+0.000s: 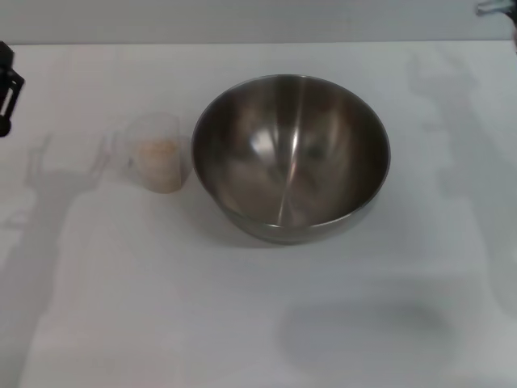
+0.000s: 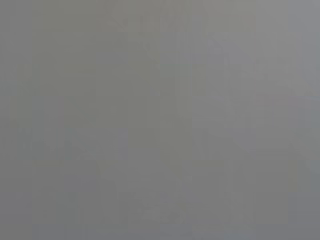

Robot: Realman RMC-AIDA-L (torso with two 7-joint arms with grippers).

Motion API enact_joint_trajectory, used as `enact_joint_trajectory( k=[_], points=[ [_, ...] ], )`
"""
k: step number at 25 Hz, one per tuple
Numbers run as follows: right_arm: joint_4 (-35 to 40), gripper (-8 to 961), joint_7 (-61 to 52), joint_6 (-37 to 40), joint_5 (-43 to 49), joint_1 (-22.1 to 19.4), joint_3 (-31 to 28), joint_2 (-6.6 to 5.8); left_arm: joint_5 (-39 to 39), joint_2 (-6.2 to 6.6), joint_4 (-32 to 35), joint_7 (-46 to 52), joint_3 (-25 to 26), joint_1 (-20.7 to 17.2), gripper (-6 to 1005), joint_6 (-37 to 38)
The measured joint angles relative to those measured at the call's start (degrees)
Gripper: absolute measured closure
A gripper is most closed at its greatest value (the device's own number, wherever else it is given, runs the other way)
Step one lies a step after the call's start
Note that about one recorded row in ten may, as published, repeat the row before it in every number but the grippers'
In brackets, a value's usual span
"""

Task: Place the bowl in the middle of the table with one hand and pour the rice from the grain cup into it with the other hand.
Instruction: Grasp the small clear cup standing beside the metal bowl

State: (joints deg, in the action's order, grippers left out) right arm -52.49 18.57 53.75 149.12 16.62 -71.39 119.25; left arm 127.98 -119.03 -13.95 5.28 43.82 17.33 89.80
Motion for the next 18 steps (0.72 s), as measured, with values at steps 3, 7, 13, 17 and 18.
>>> enact_joint_trajectory(
  k=[3,7,13,17,18],
  points=[
    [16.21,448,-13.98,20.13,0.08,4.73,1.29,0.06,-0.11,-0.03,-0.4,-1.89,-1.16,-0.44,136,-0.39],
    [29.8,448,-25.01,32.4,0.08,8.81,0.83,-0.1,-0.43,-0.14,-7.88,-12.18,-2.59,-4.27,136,-5.18],
    [32.95,448,-26.5,31.12,0.08,8.06,0.59,-0.29,-2.56,-0.15,-15.05,-18.31,-3.23,-7.83,136,-13.68],
    [35.04,448,-26.48,30.11,0.07,7.86,0.6,-0.4,-6.86,-0.15,-17.13,-20.47,-6.12,-8.38,136,-18.45],
    [35.39,448,-26.48,29.9,0.06,7.81,0.58,-0.44,-8.47,-0.15,-17.59,-21.3,-7.43,-8.26,136,-19.58]
  ],
)
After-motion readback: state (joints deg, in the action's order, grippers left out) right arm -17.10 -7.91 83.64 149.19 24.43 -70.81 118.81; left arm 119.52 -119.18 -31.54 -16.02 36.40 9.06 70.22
